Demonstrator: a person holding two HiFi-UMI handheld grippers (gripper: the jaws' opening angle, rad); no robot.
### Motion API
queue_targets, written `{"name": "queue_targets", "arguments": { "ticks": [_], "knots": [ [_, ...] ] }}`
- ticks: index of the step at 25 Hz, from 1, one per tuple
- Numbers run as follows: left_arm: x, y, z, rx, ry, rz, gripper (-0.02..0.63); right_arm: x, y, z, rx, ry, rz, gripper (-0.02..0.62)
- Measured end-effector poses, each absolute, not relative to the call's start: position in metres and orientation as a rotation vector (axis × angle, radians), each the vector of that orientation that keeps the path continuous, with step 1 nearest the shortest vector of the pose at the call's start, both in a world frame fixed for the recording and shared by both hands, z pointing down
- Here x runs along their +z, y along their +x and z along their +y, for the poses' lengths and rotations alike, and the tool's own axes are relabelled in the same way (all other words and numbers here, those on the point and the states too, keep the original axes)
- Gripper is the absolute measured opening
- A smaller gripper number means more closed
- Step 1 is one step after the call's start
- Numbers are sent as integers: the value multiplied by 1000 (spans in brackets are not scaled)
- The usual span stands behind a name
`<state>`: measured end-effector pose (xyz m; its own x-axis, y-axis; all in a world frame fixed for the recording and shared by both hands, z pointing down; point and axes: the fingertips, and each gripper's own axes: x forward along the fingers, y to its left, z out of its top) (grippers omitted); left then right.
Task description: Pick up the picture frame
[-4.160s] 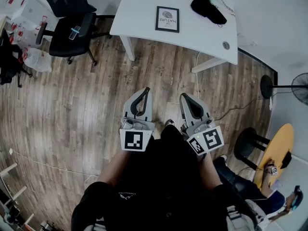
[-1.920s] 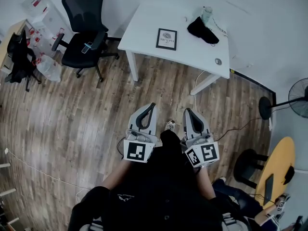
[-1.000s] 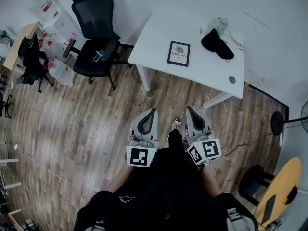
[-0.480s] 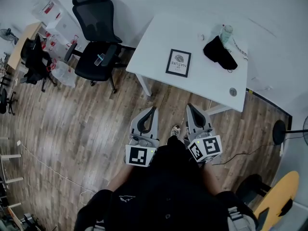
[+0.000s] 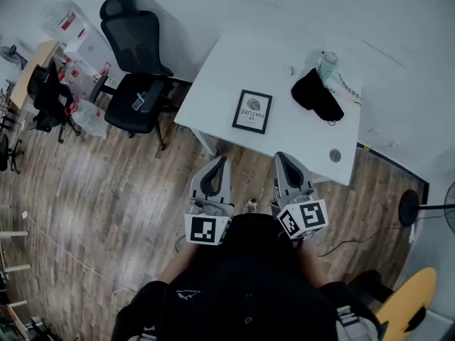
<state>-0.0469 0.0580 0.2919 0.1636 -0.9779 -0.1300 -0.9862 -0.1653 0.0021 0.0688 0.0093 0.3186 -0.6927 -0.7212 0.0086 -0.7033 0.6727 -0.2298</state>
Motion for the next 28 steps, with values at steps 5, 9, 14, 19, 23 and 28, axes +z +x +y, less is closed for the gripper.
{"name": "queue_targets", "arguments": {
  "ticks": [5, 9, 14, 19, 23, 28],
  "knots": [
    [315, -47, 38, 129, -2357, 2033, 6, 331, 78, -15, -379, -1215, 2806, -2],
    [319, -57, 19, 133, -2322, 2082, 6, 345, 84, -28, -433, -1258, 2799, -2],
    [321, -62, -9, 135, -2327, 2089, 6, 350, 96, -53, -463, -1340, 2758, -2],
    [328, -63, -46, 125, -2381, 2019, 6, 364, 103, -82, -513, -1454, 2699, -2],
    [333, -68, -89, 111, -2468, 1964, 6, 365, 98, -111, -516, -1524, 2689, -2],
    [347, -78, -142, 83, -2572, 1912, 6, 374, 78, -156, -537, -1575, 2701, -2]
  ]
}}
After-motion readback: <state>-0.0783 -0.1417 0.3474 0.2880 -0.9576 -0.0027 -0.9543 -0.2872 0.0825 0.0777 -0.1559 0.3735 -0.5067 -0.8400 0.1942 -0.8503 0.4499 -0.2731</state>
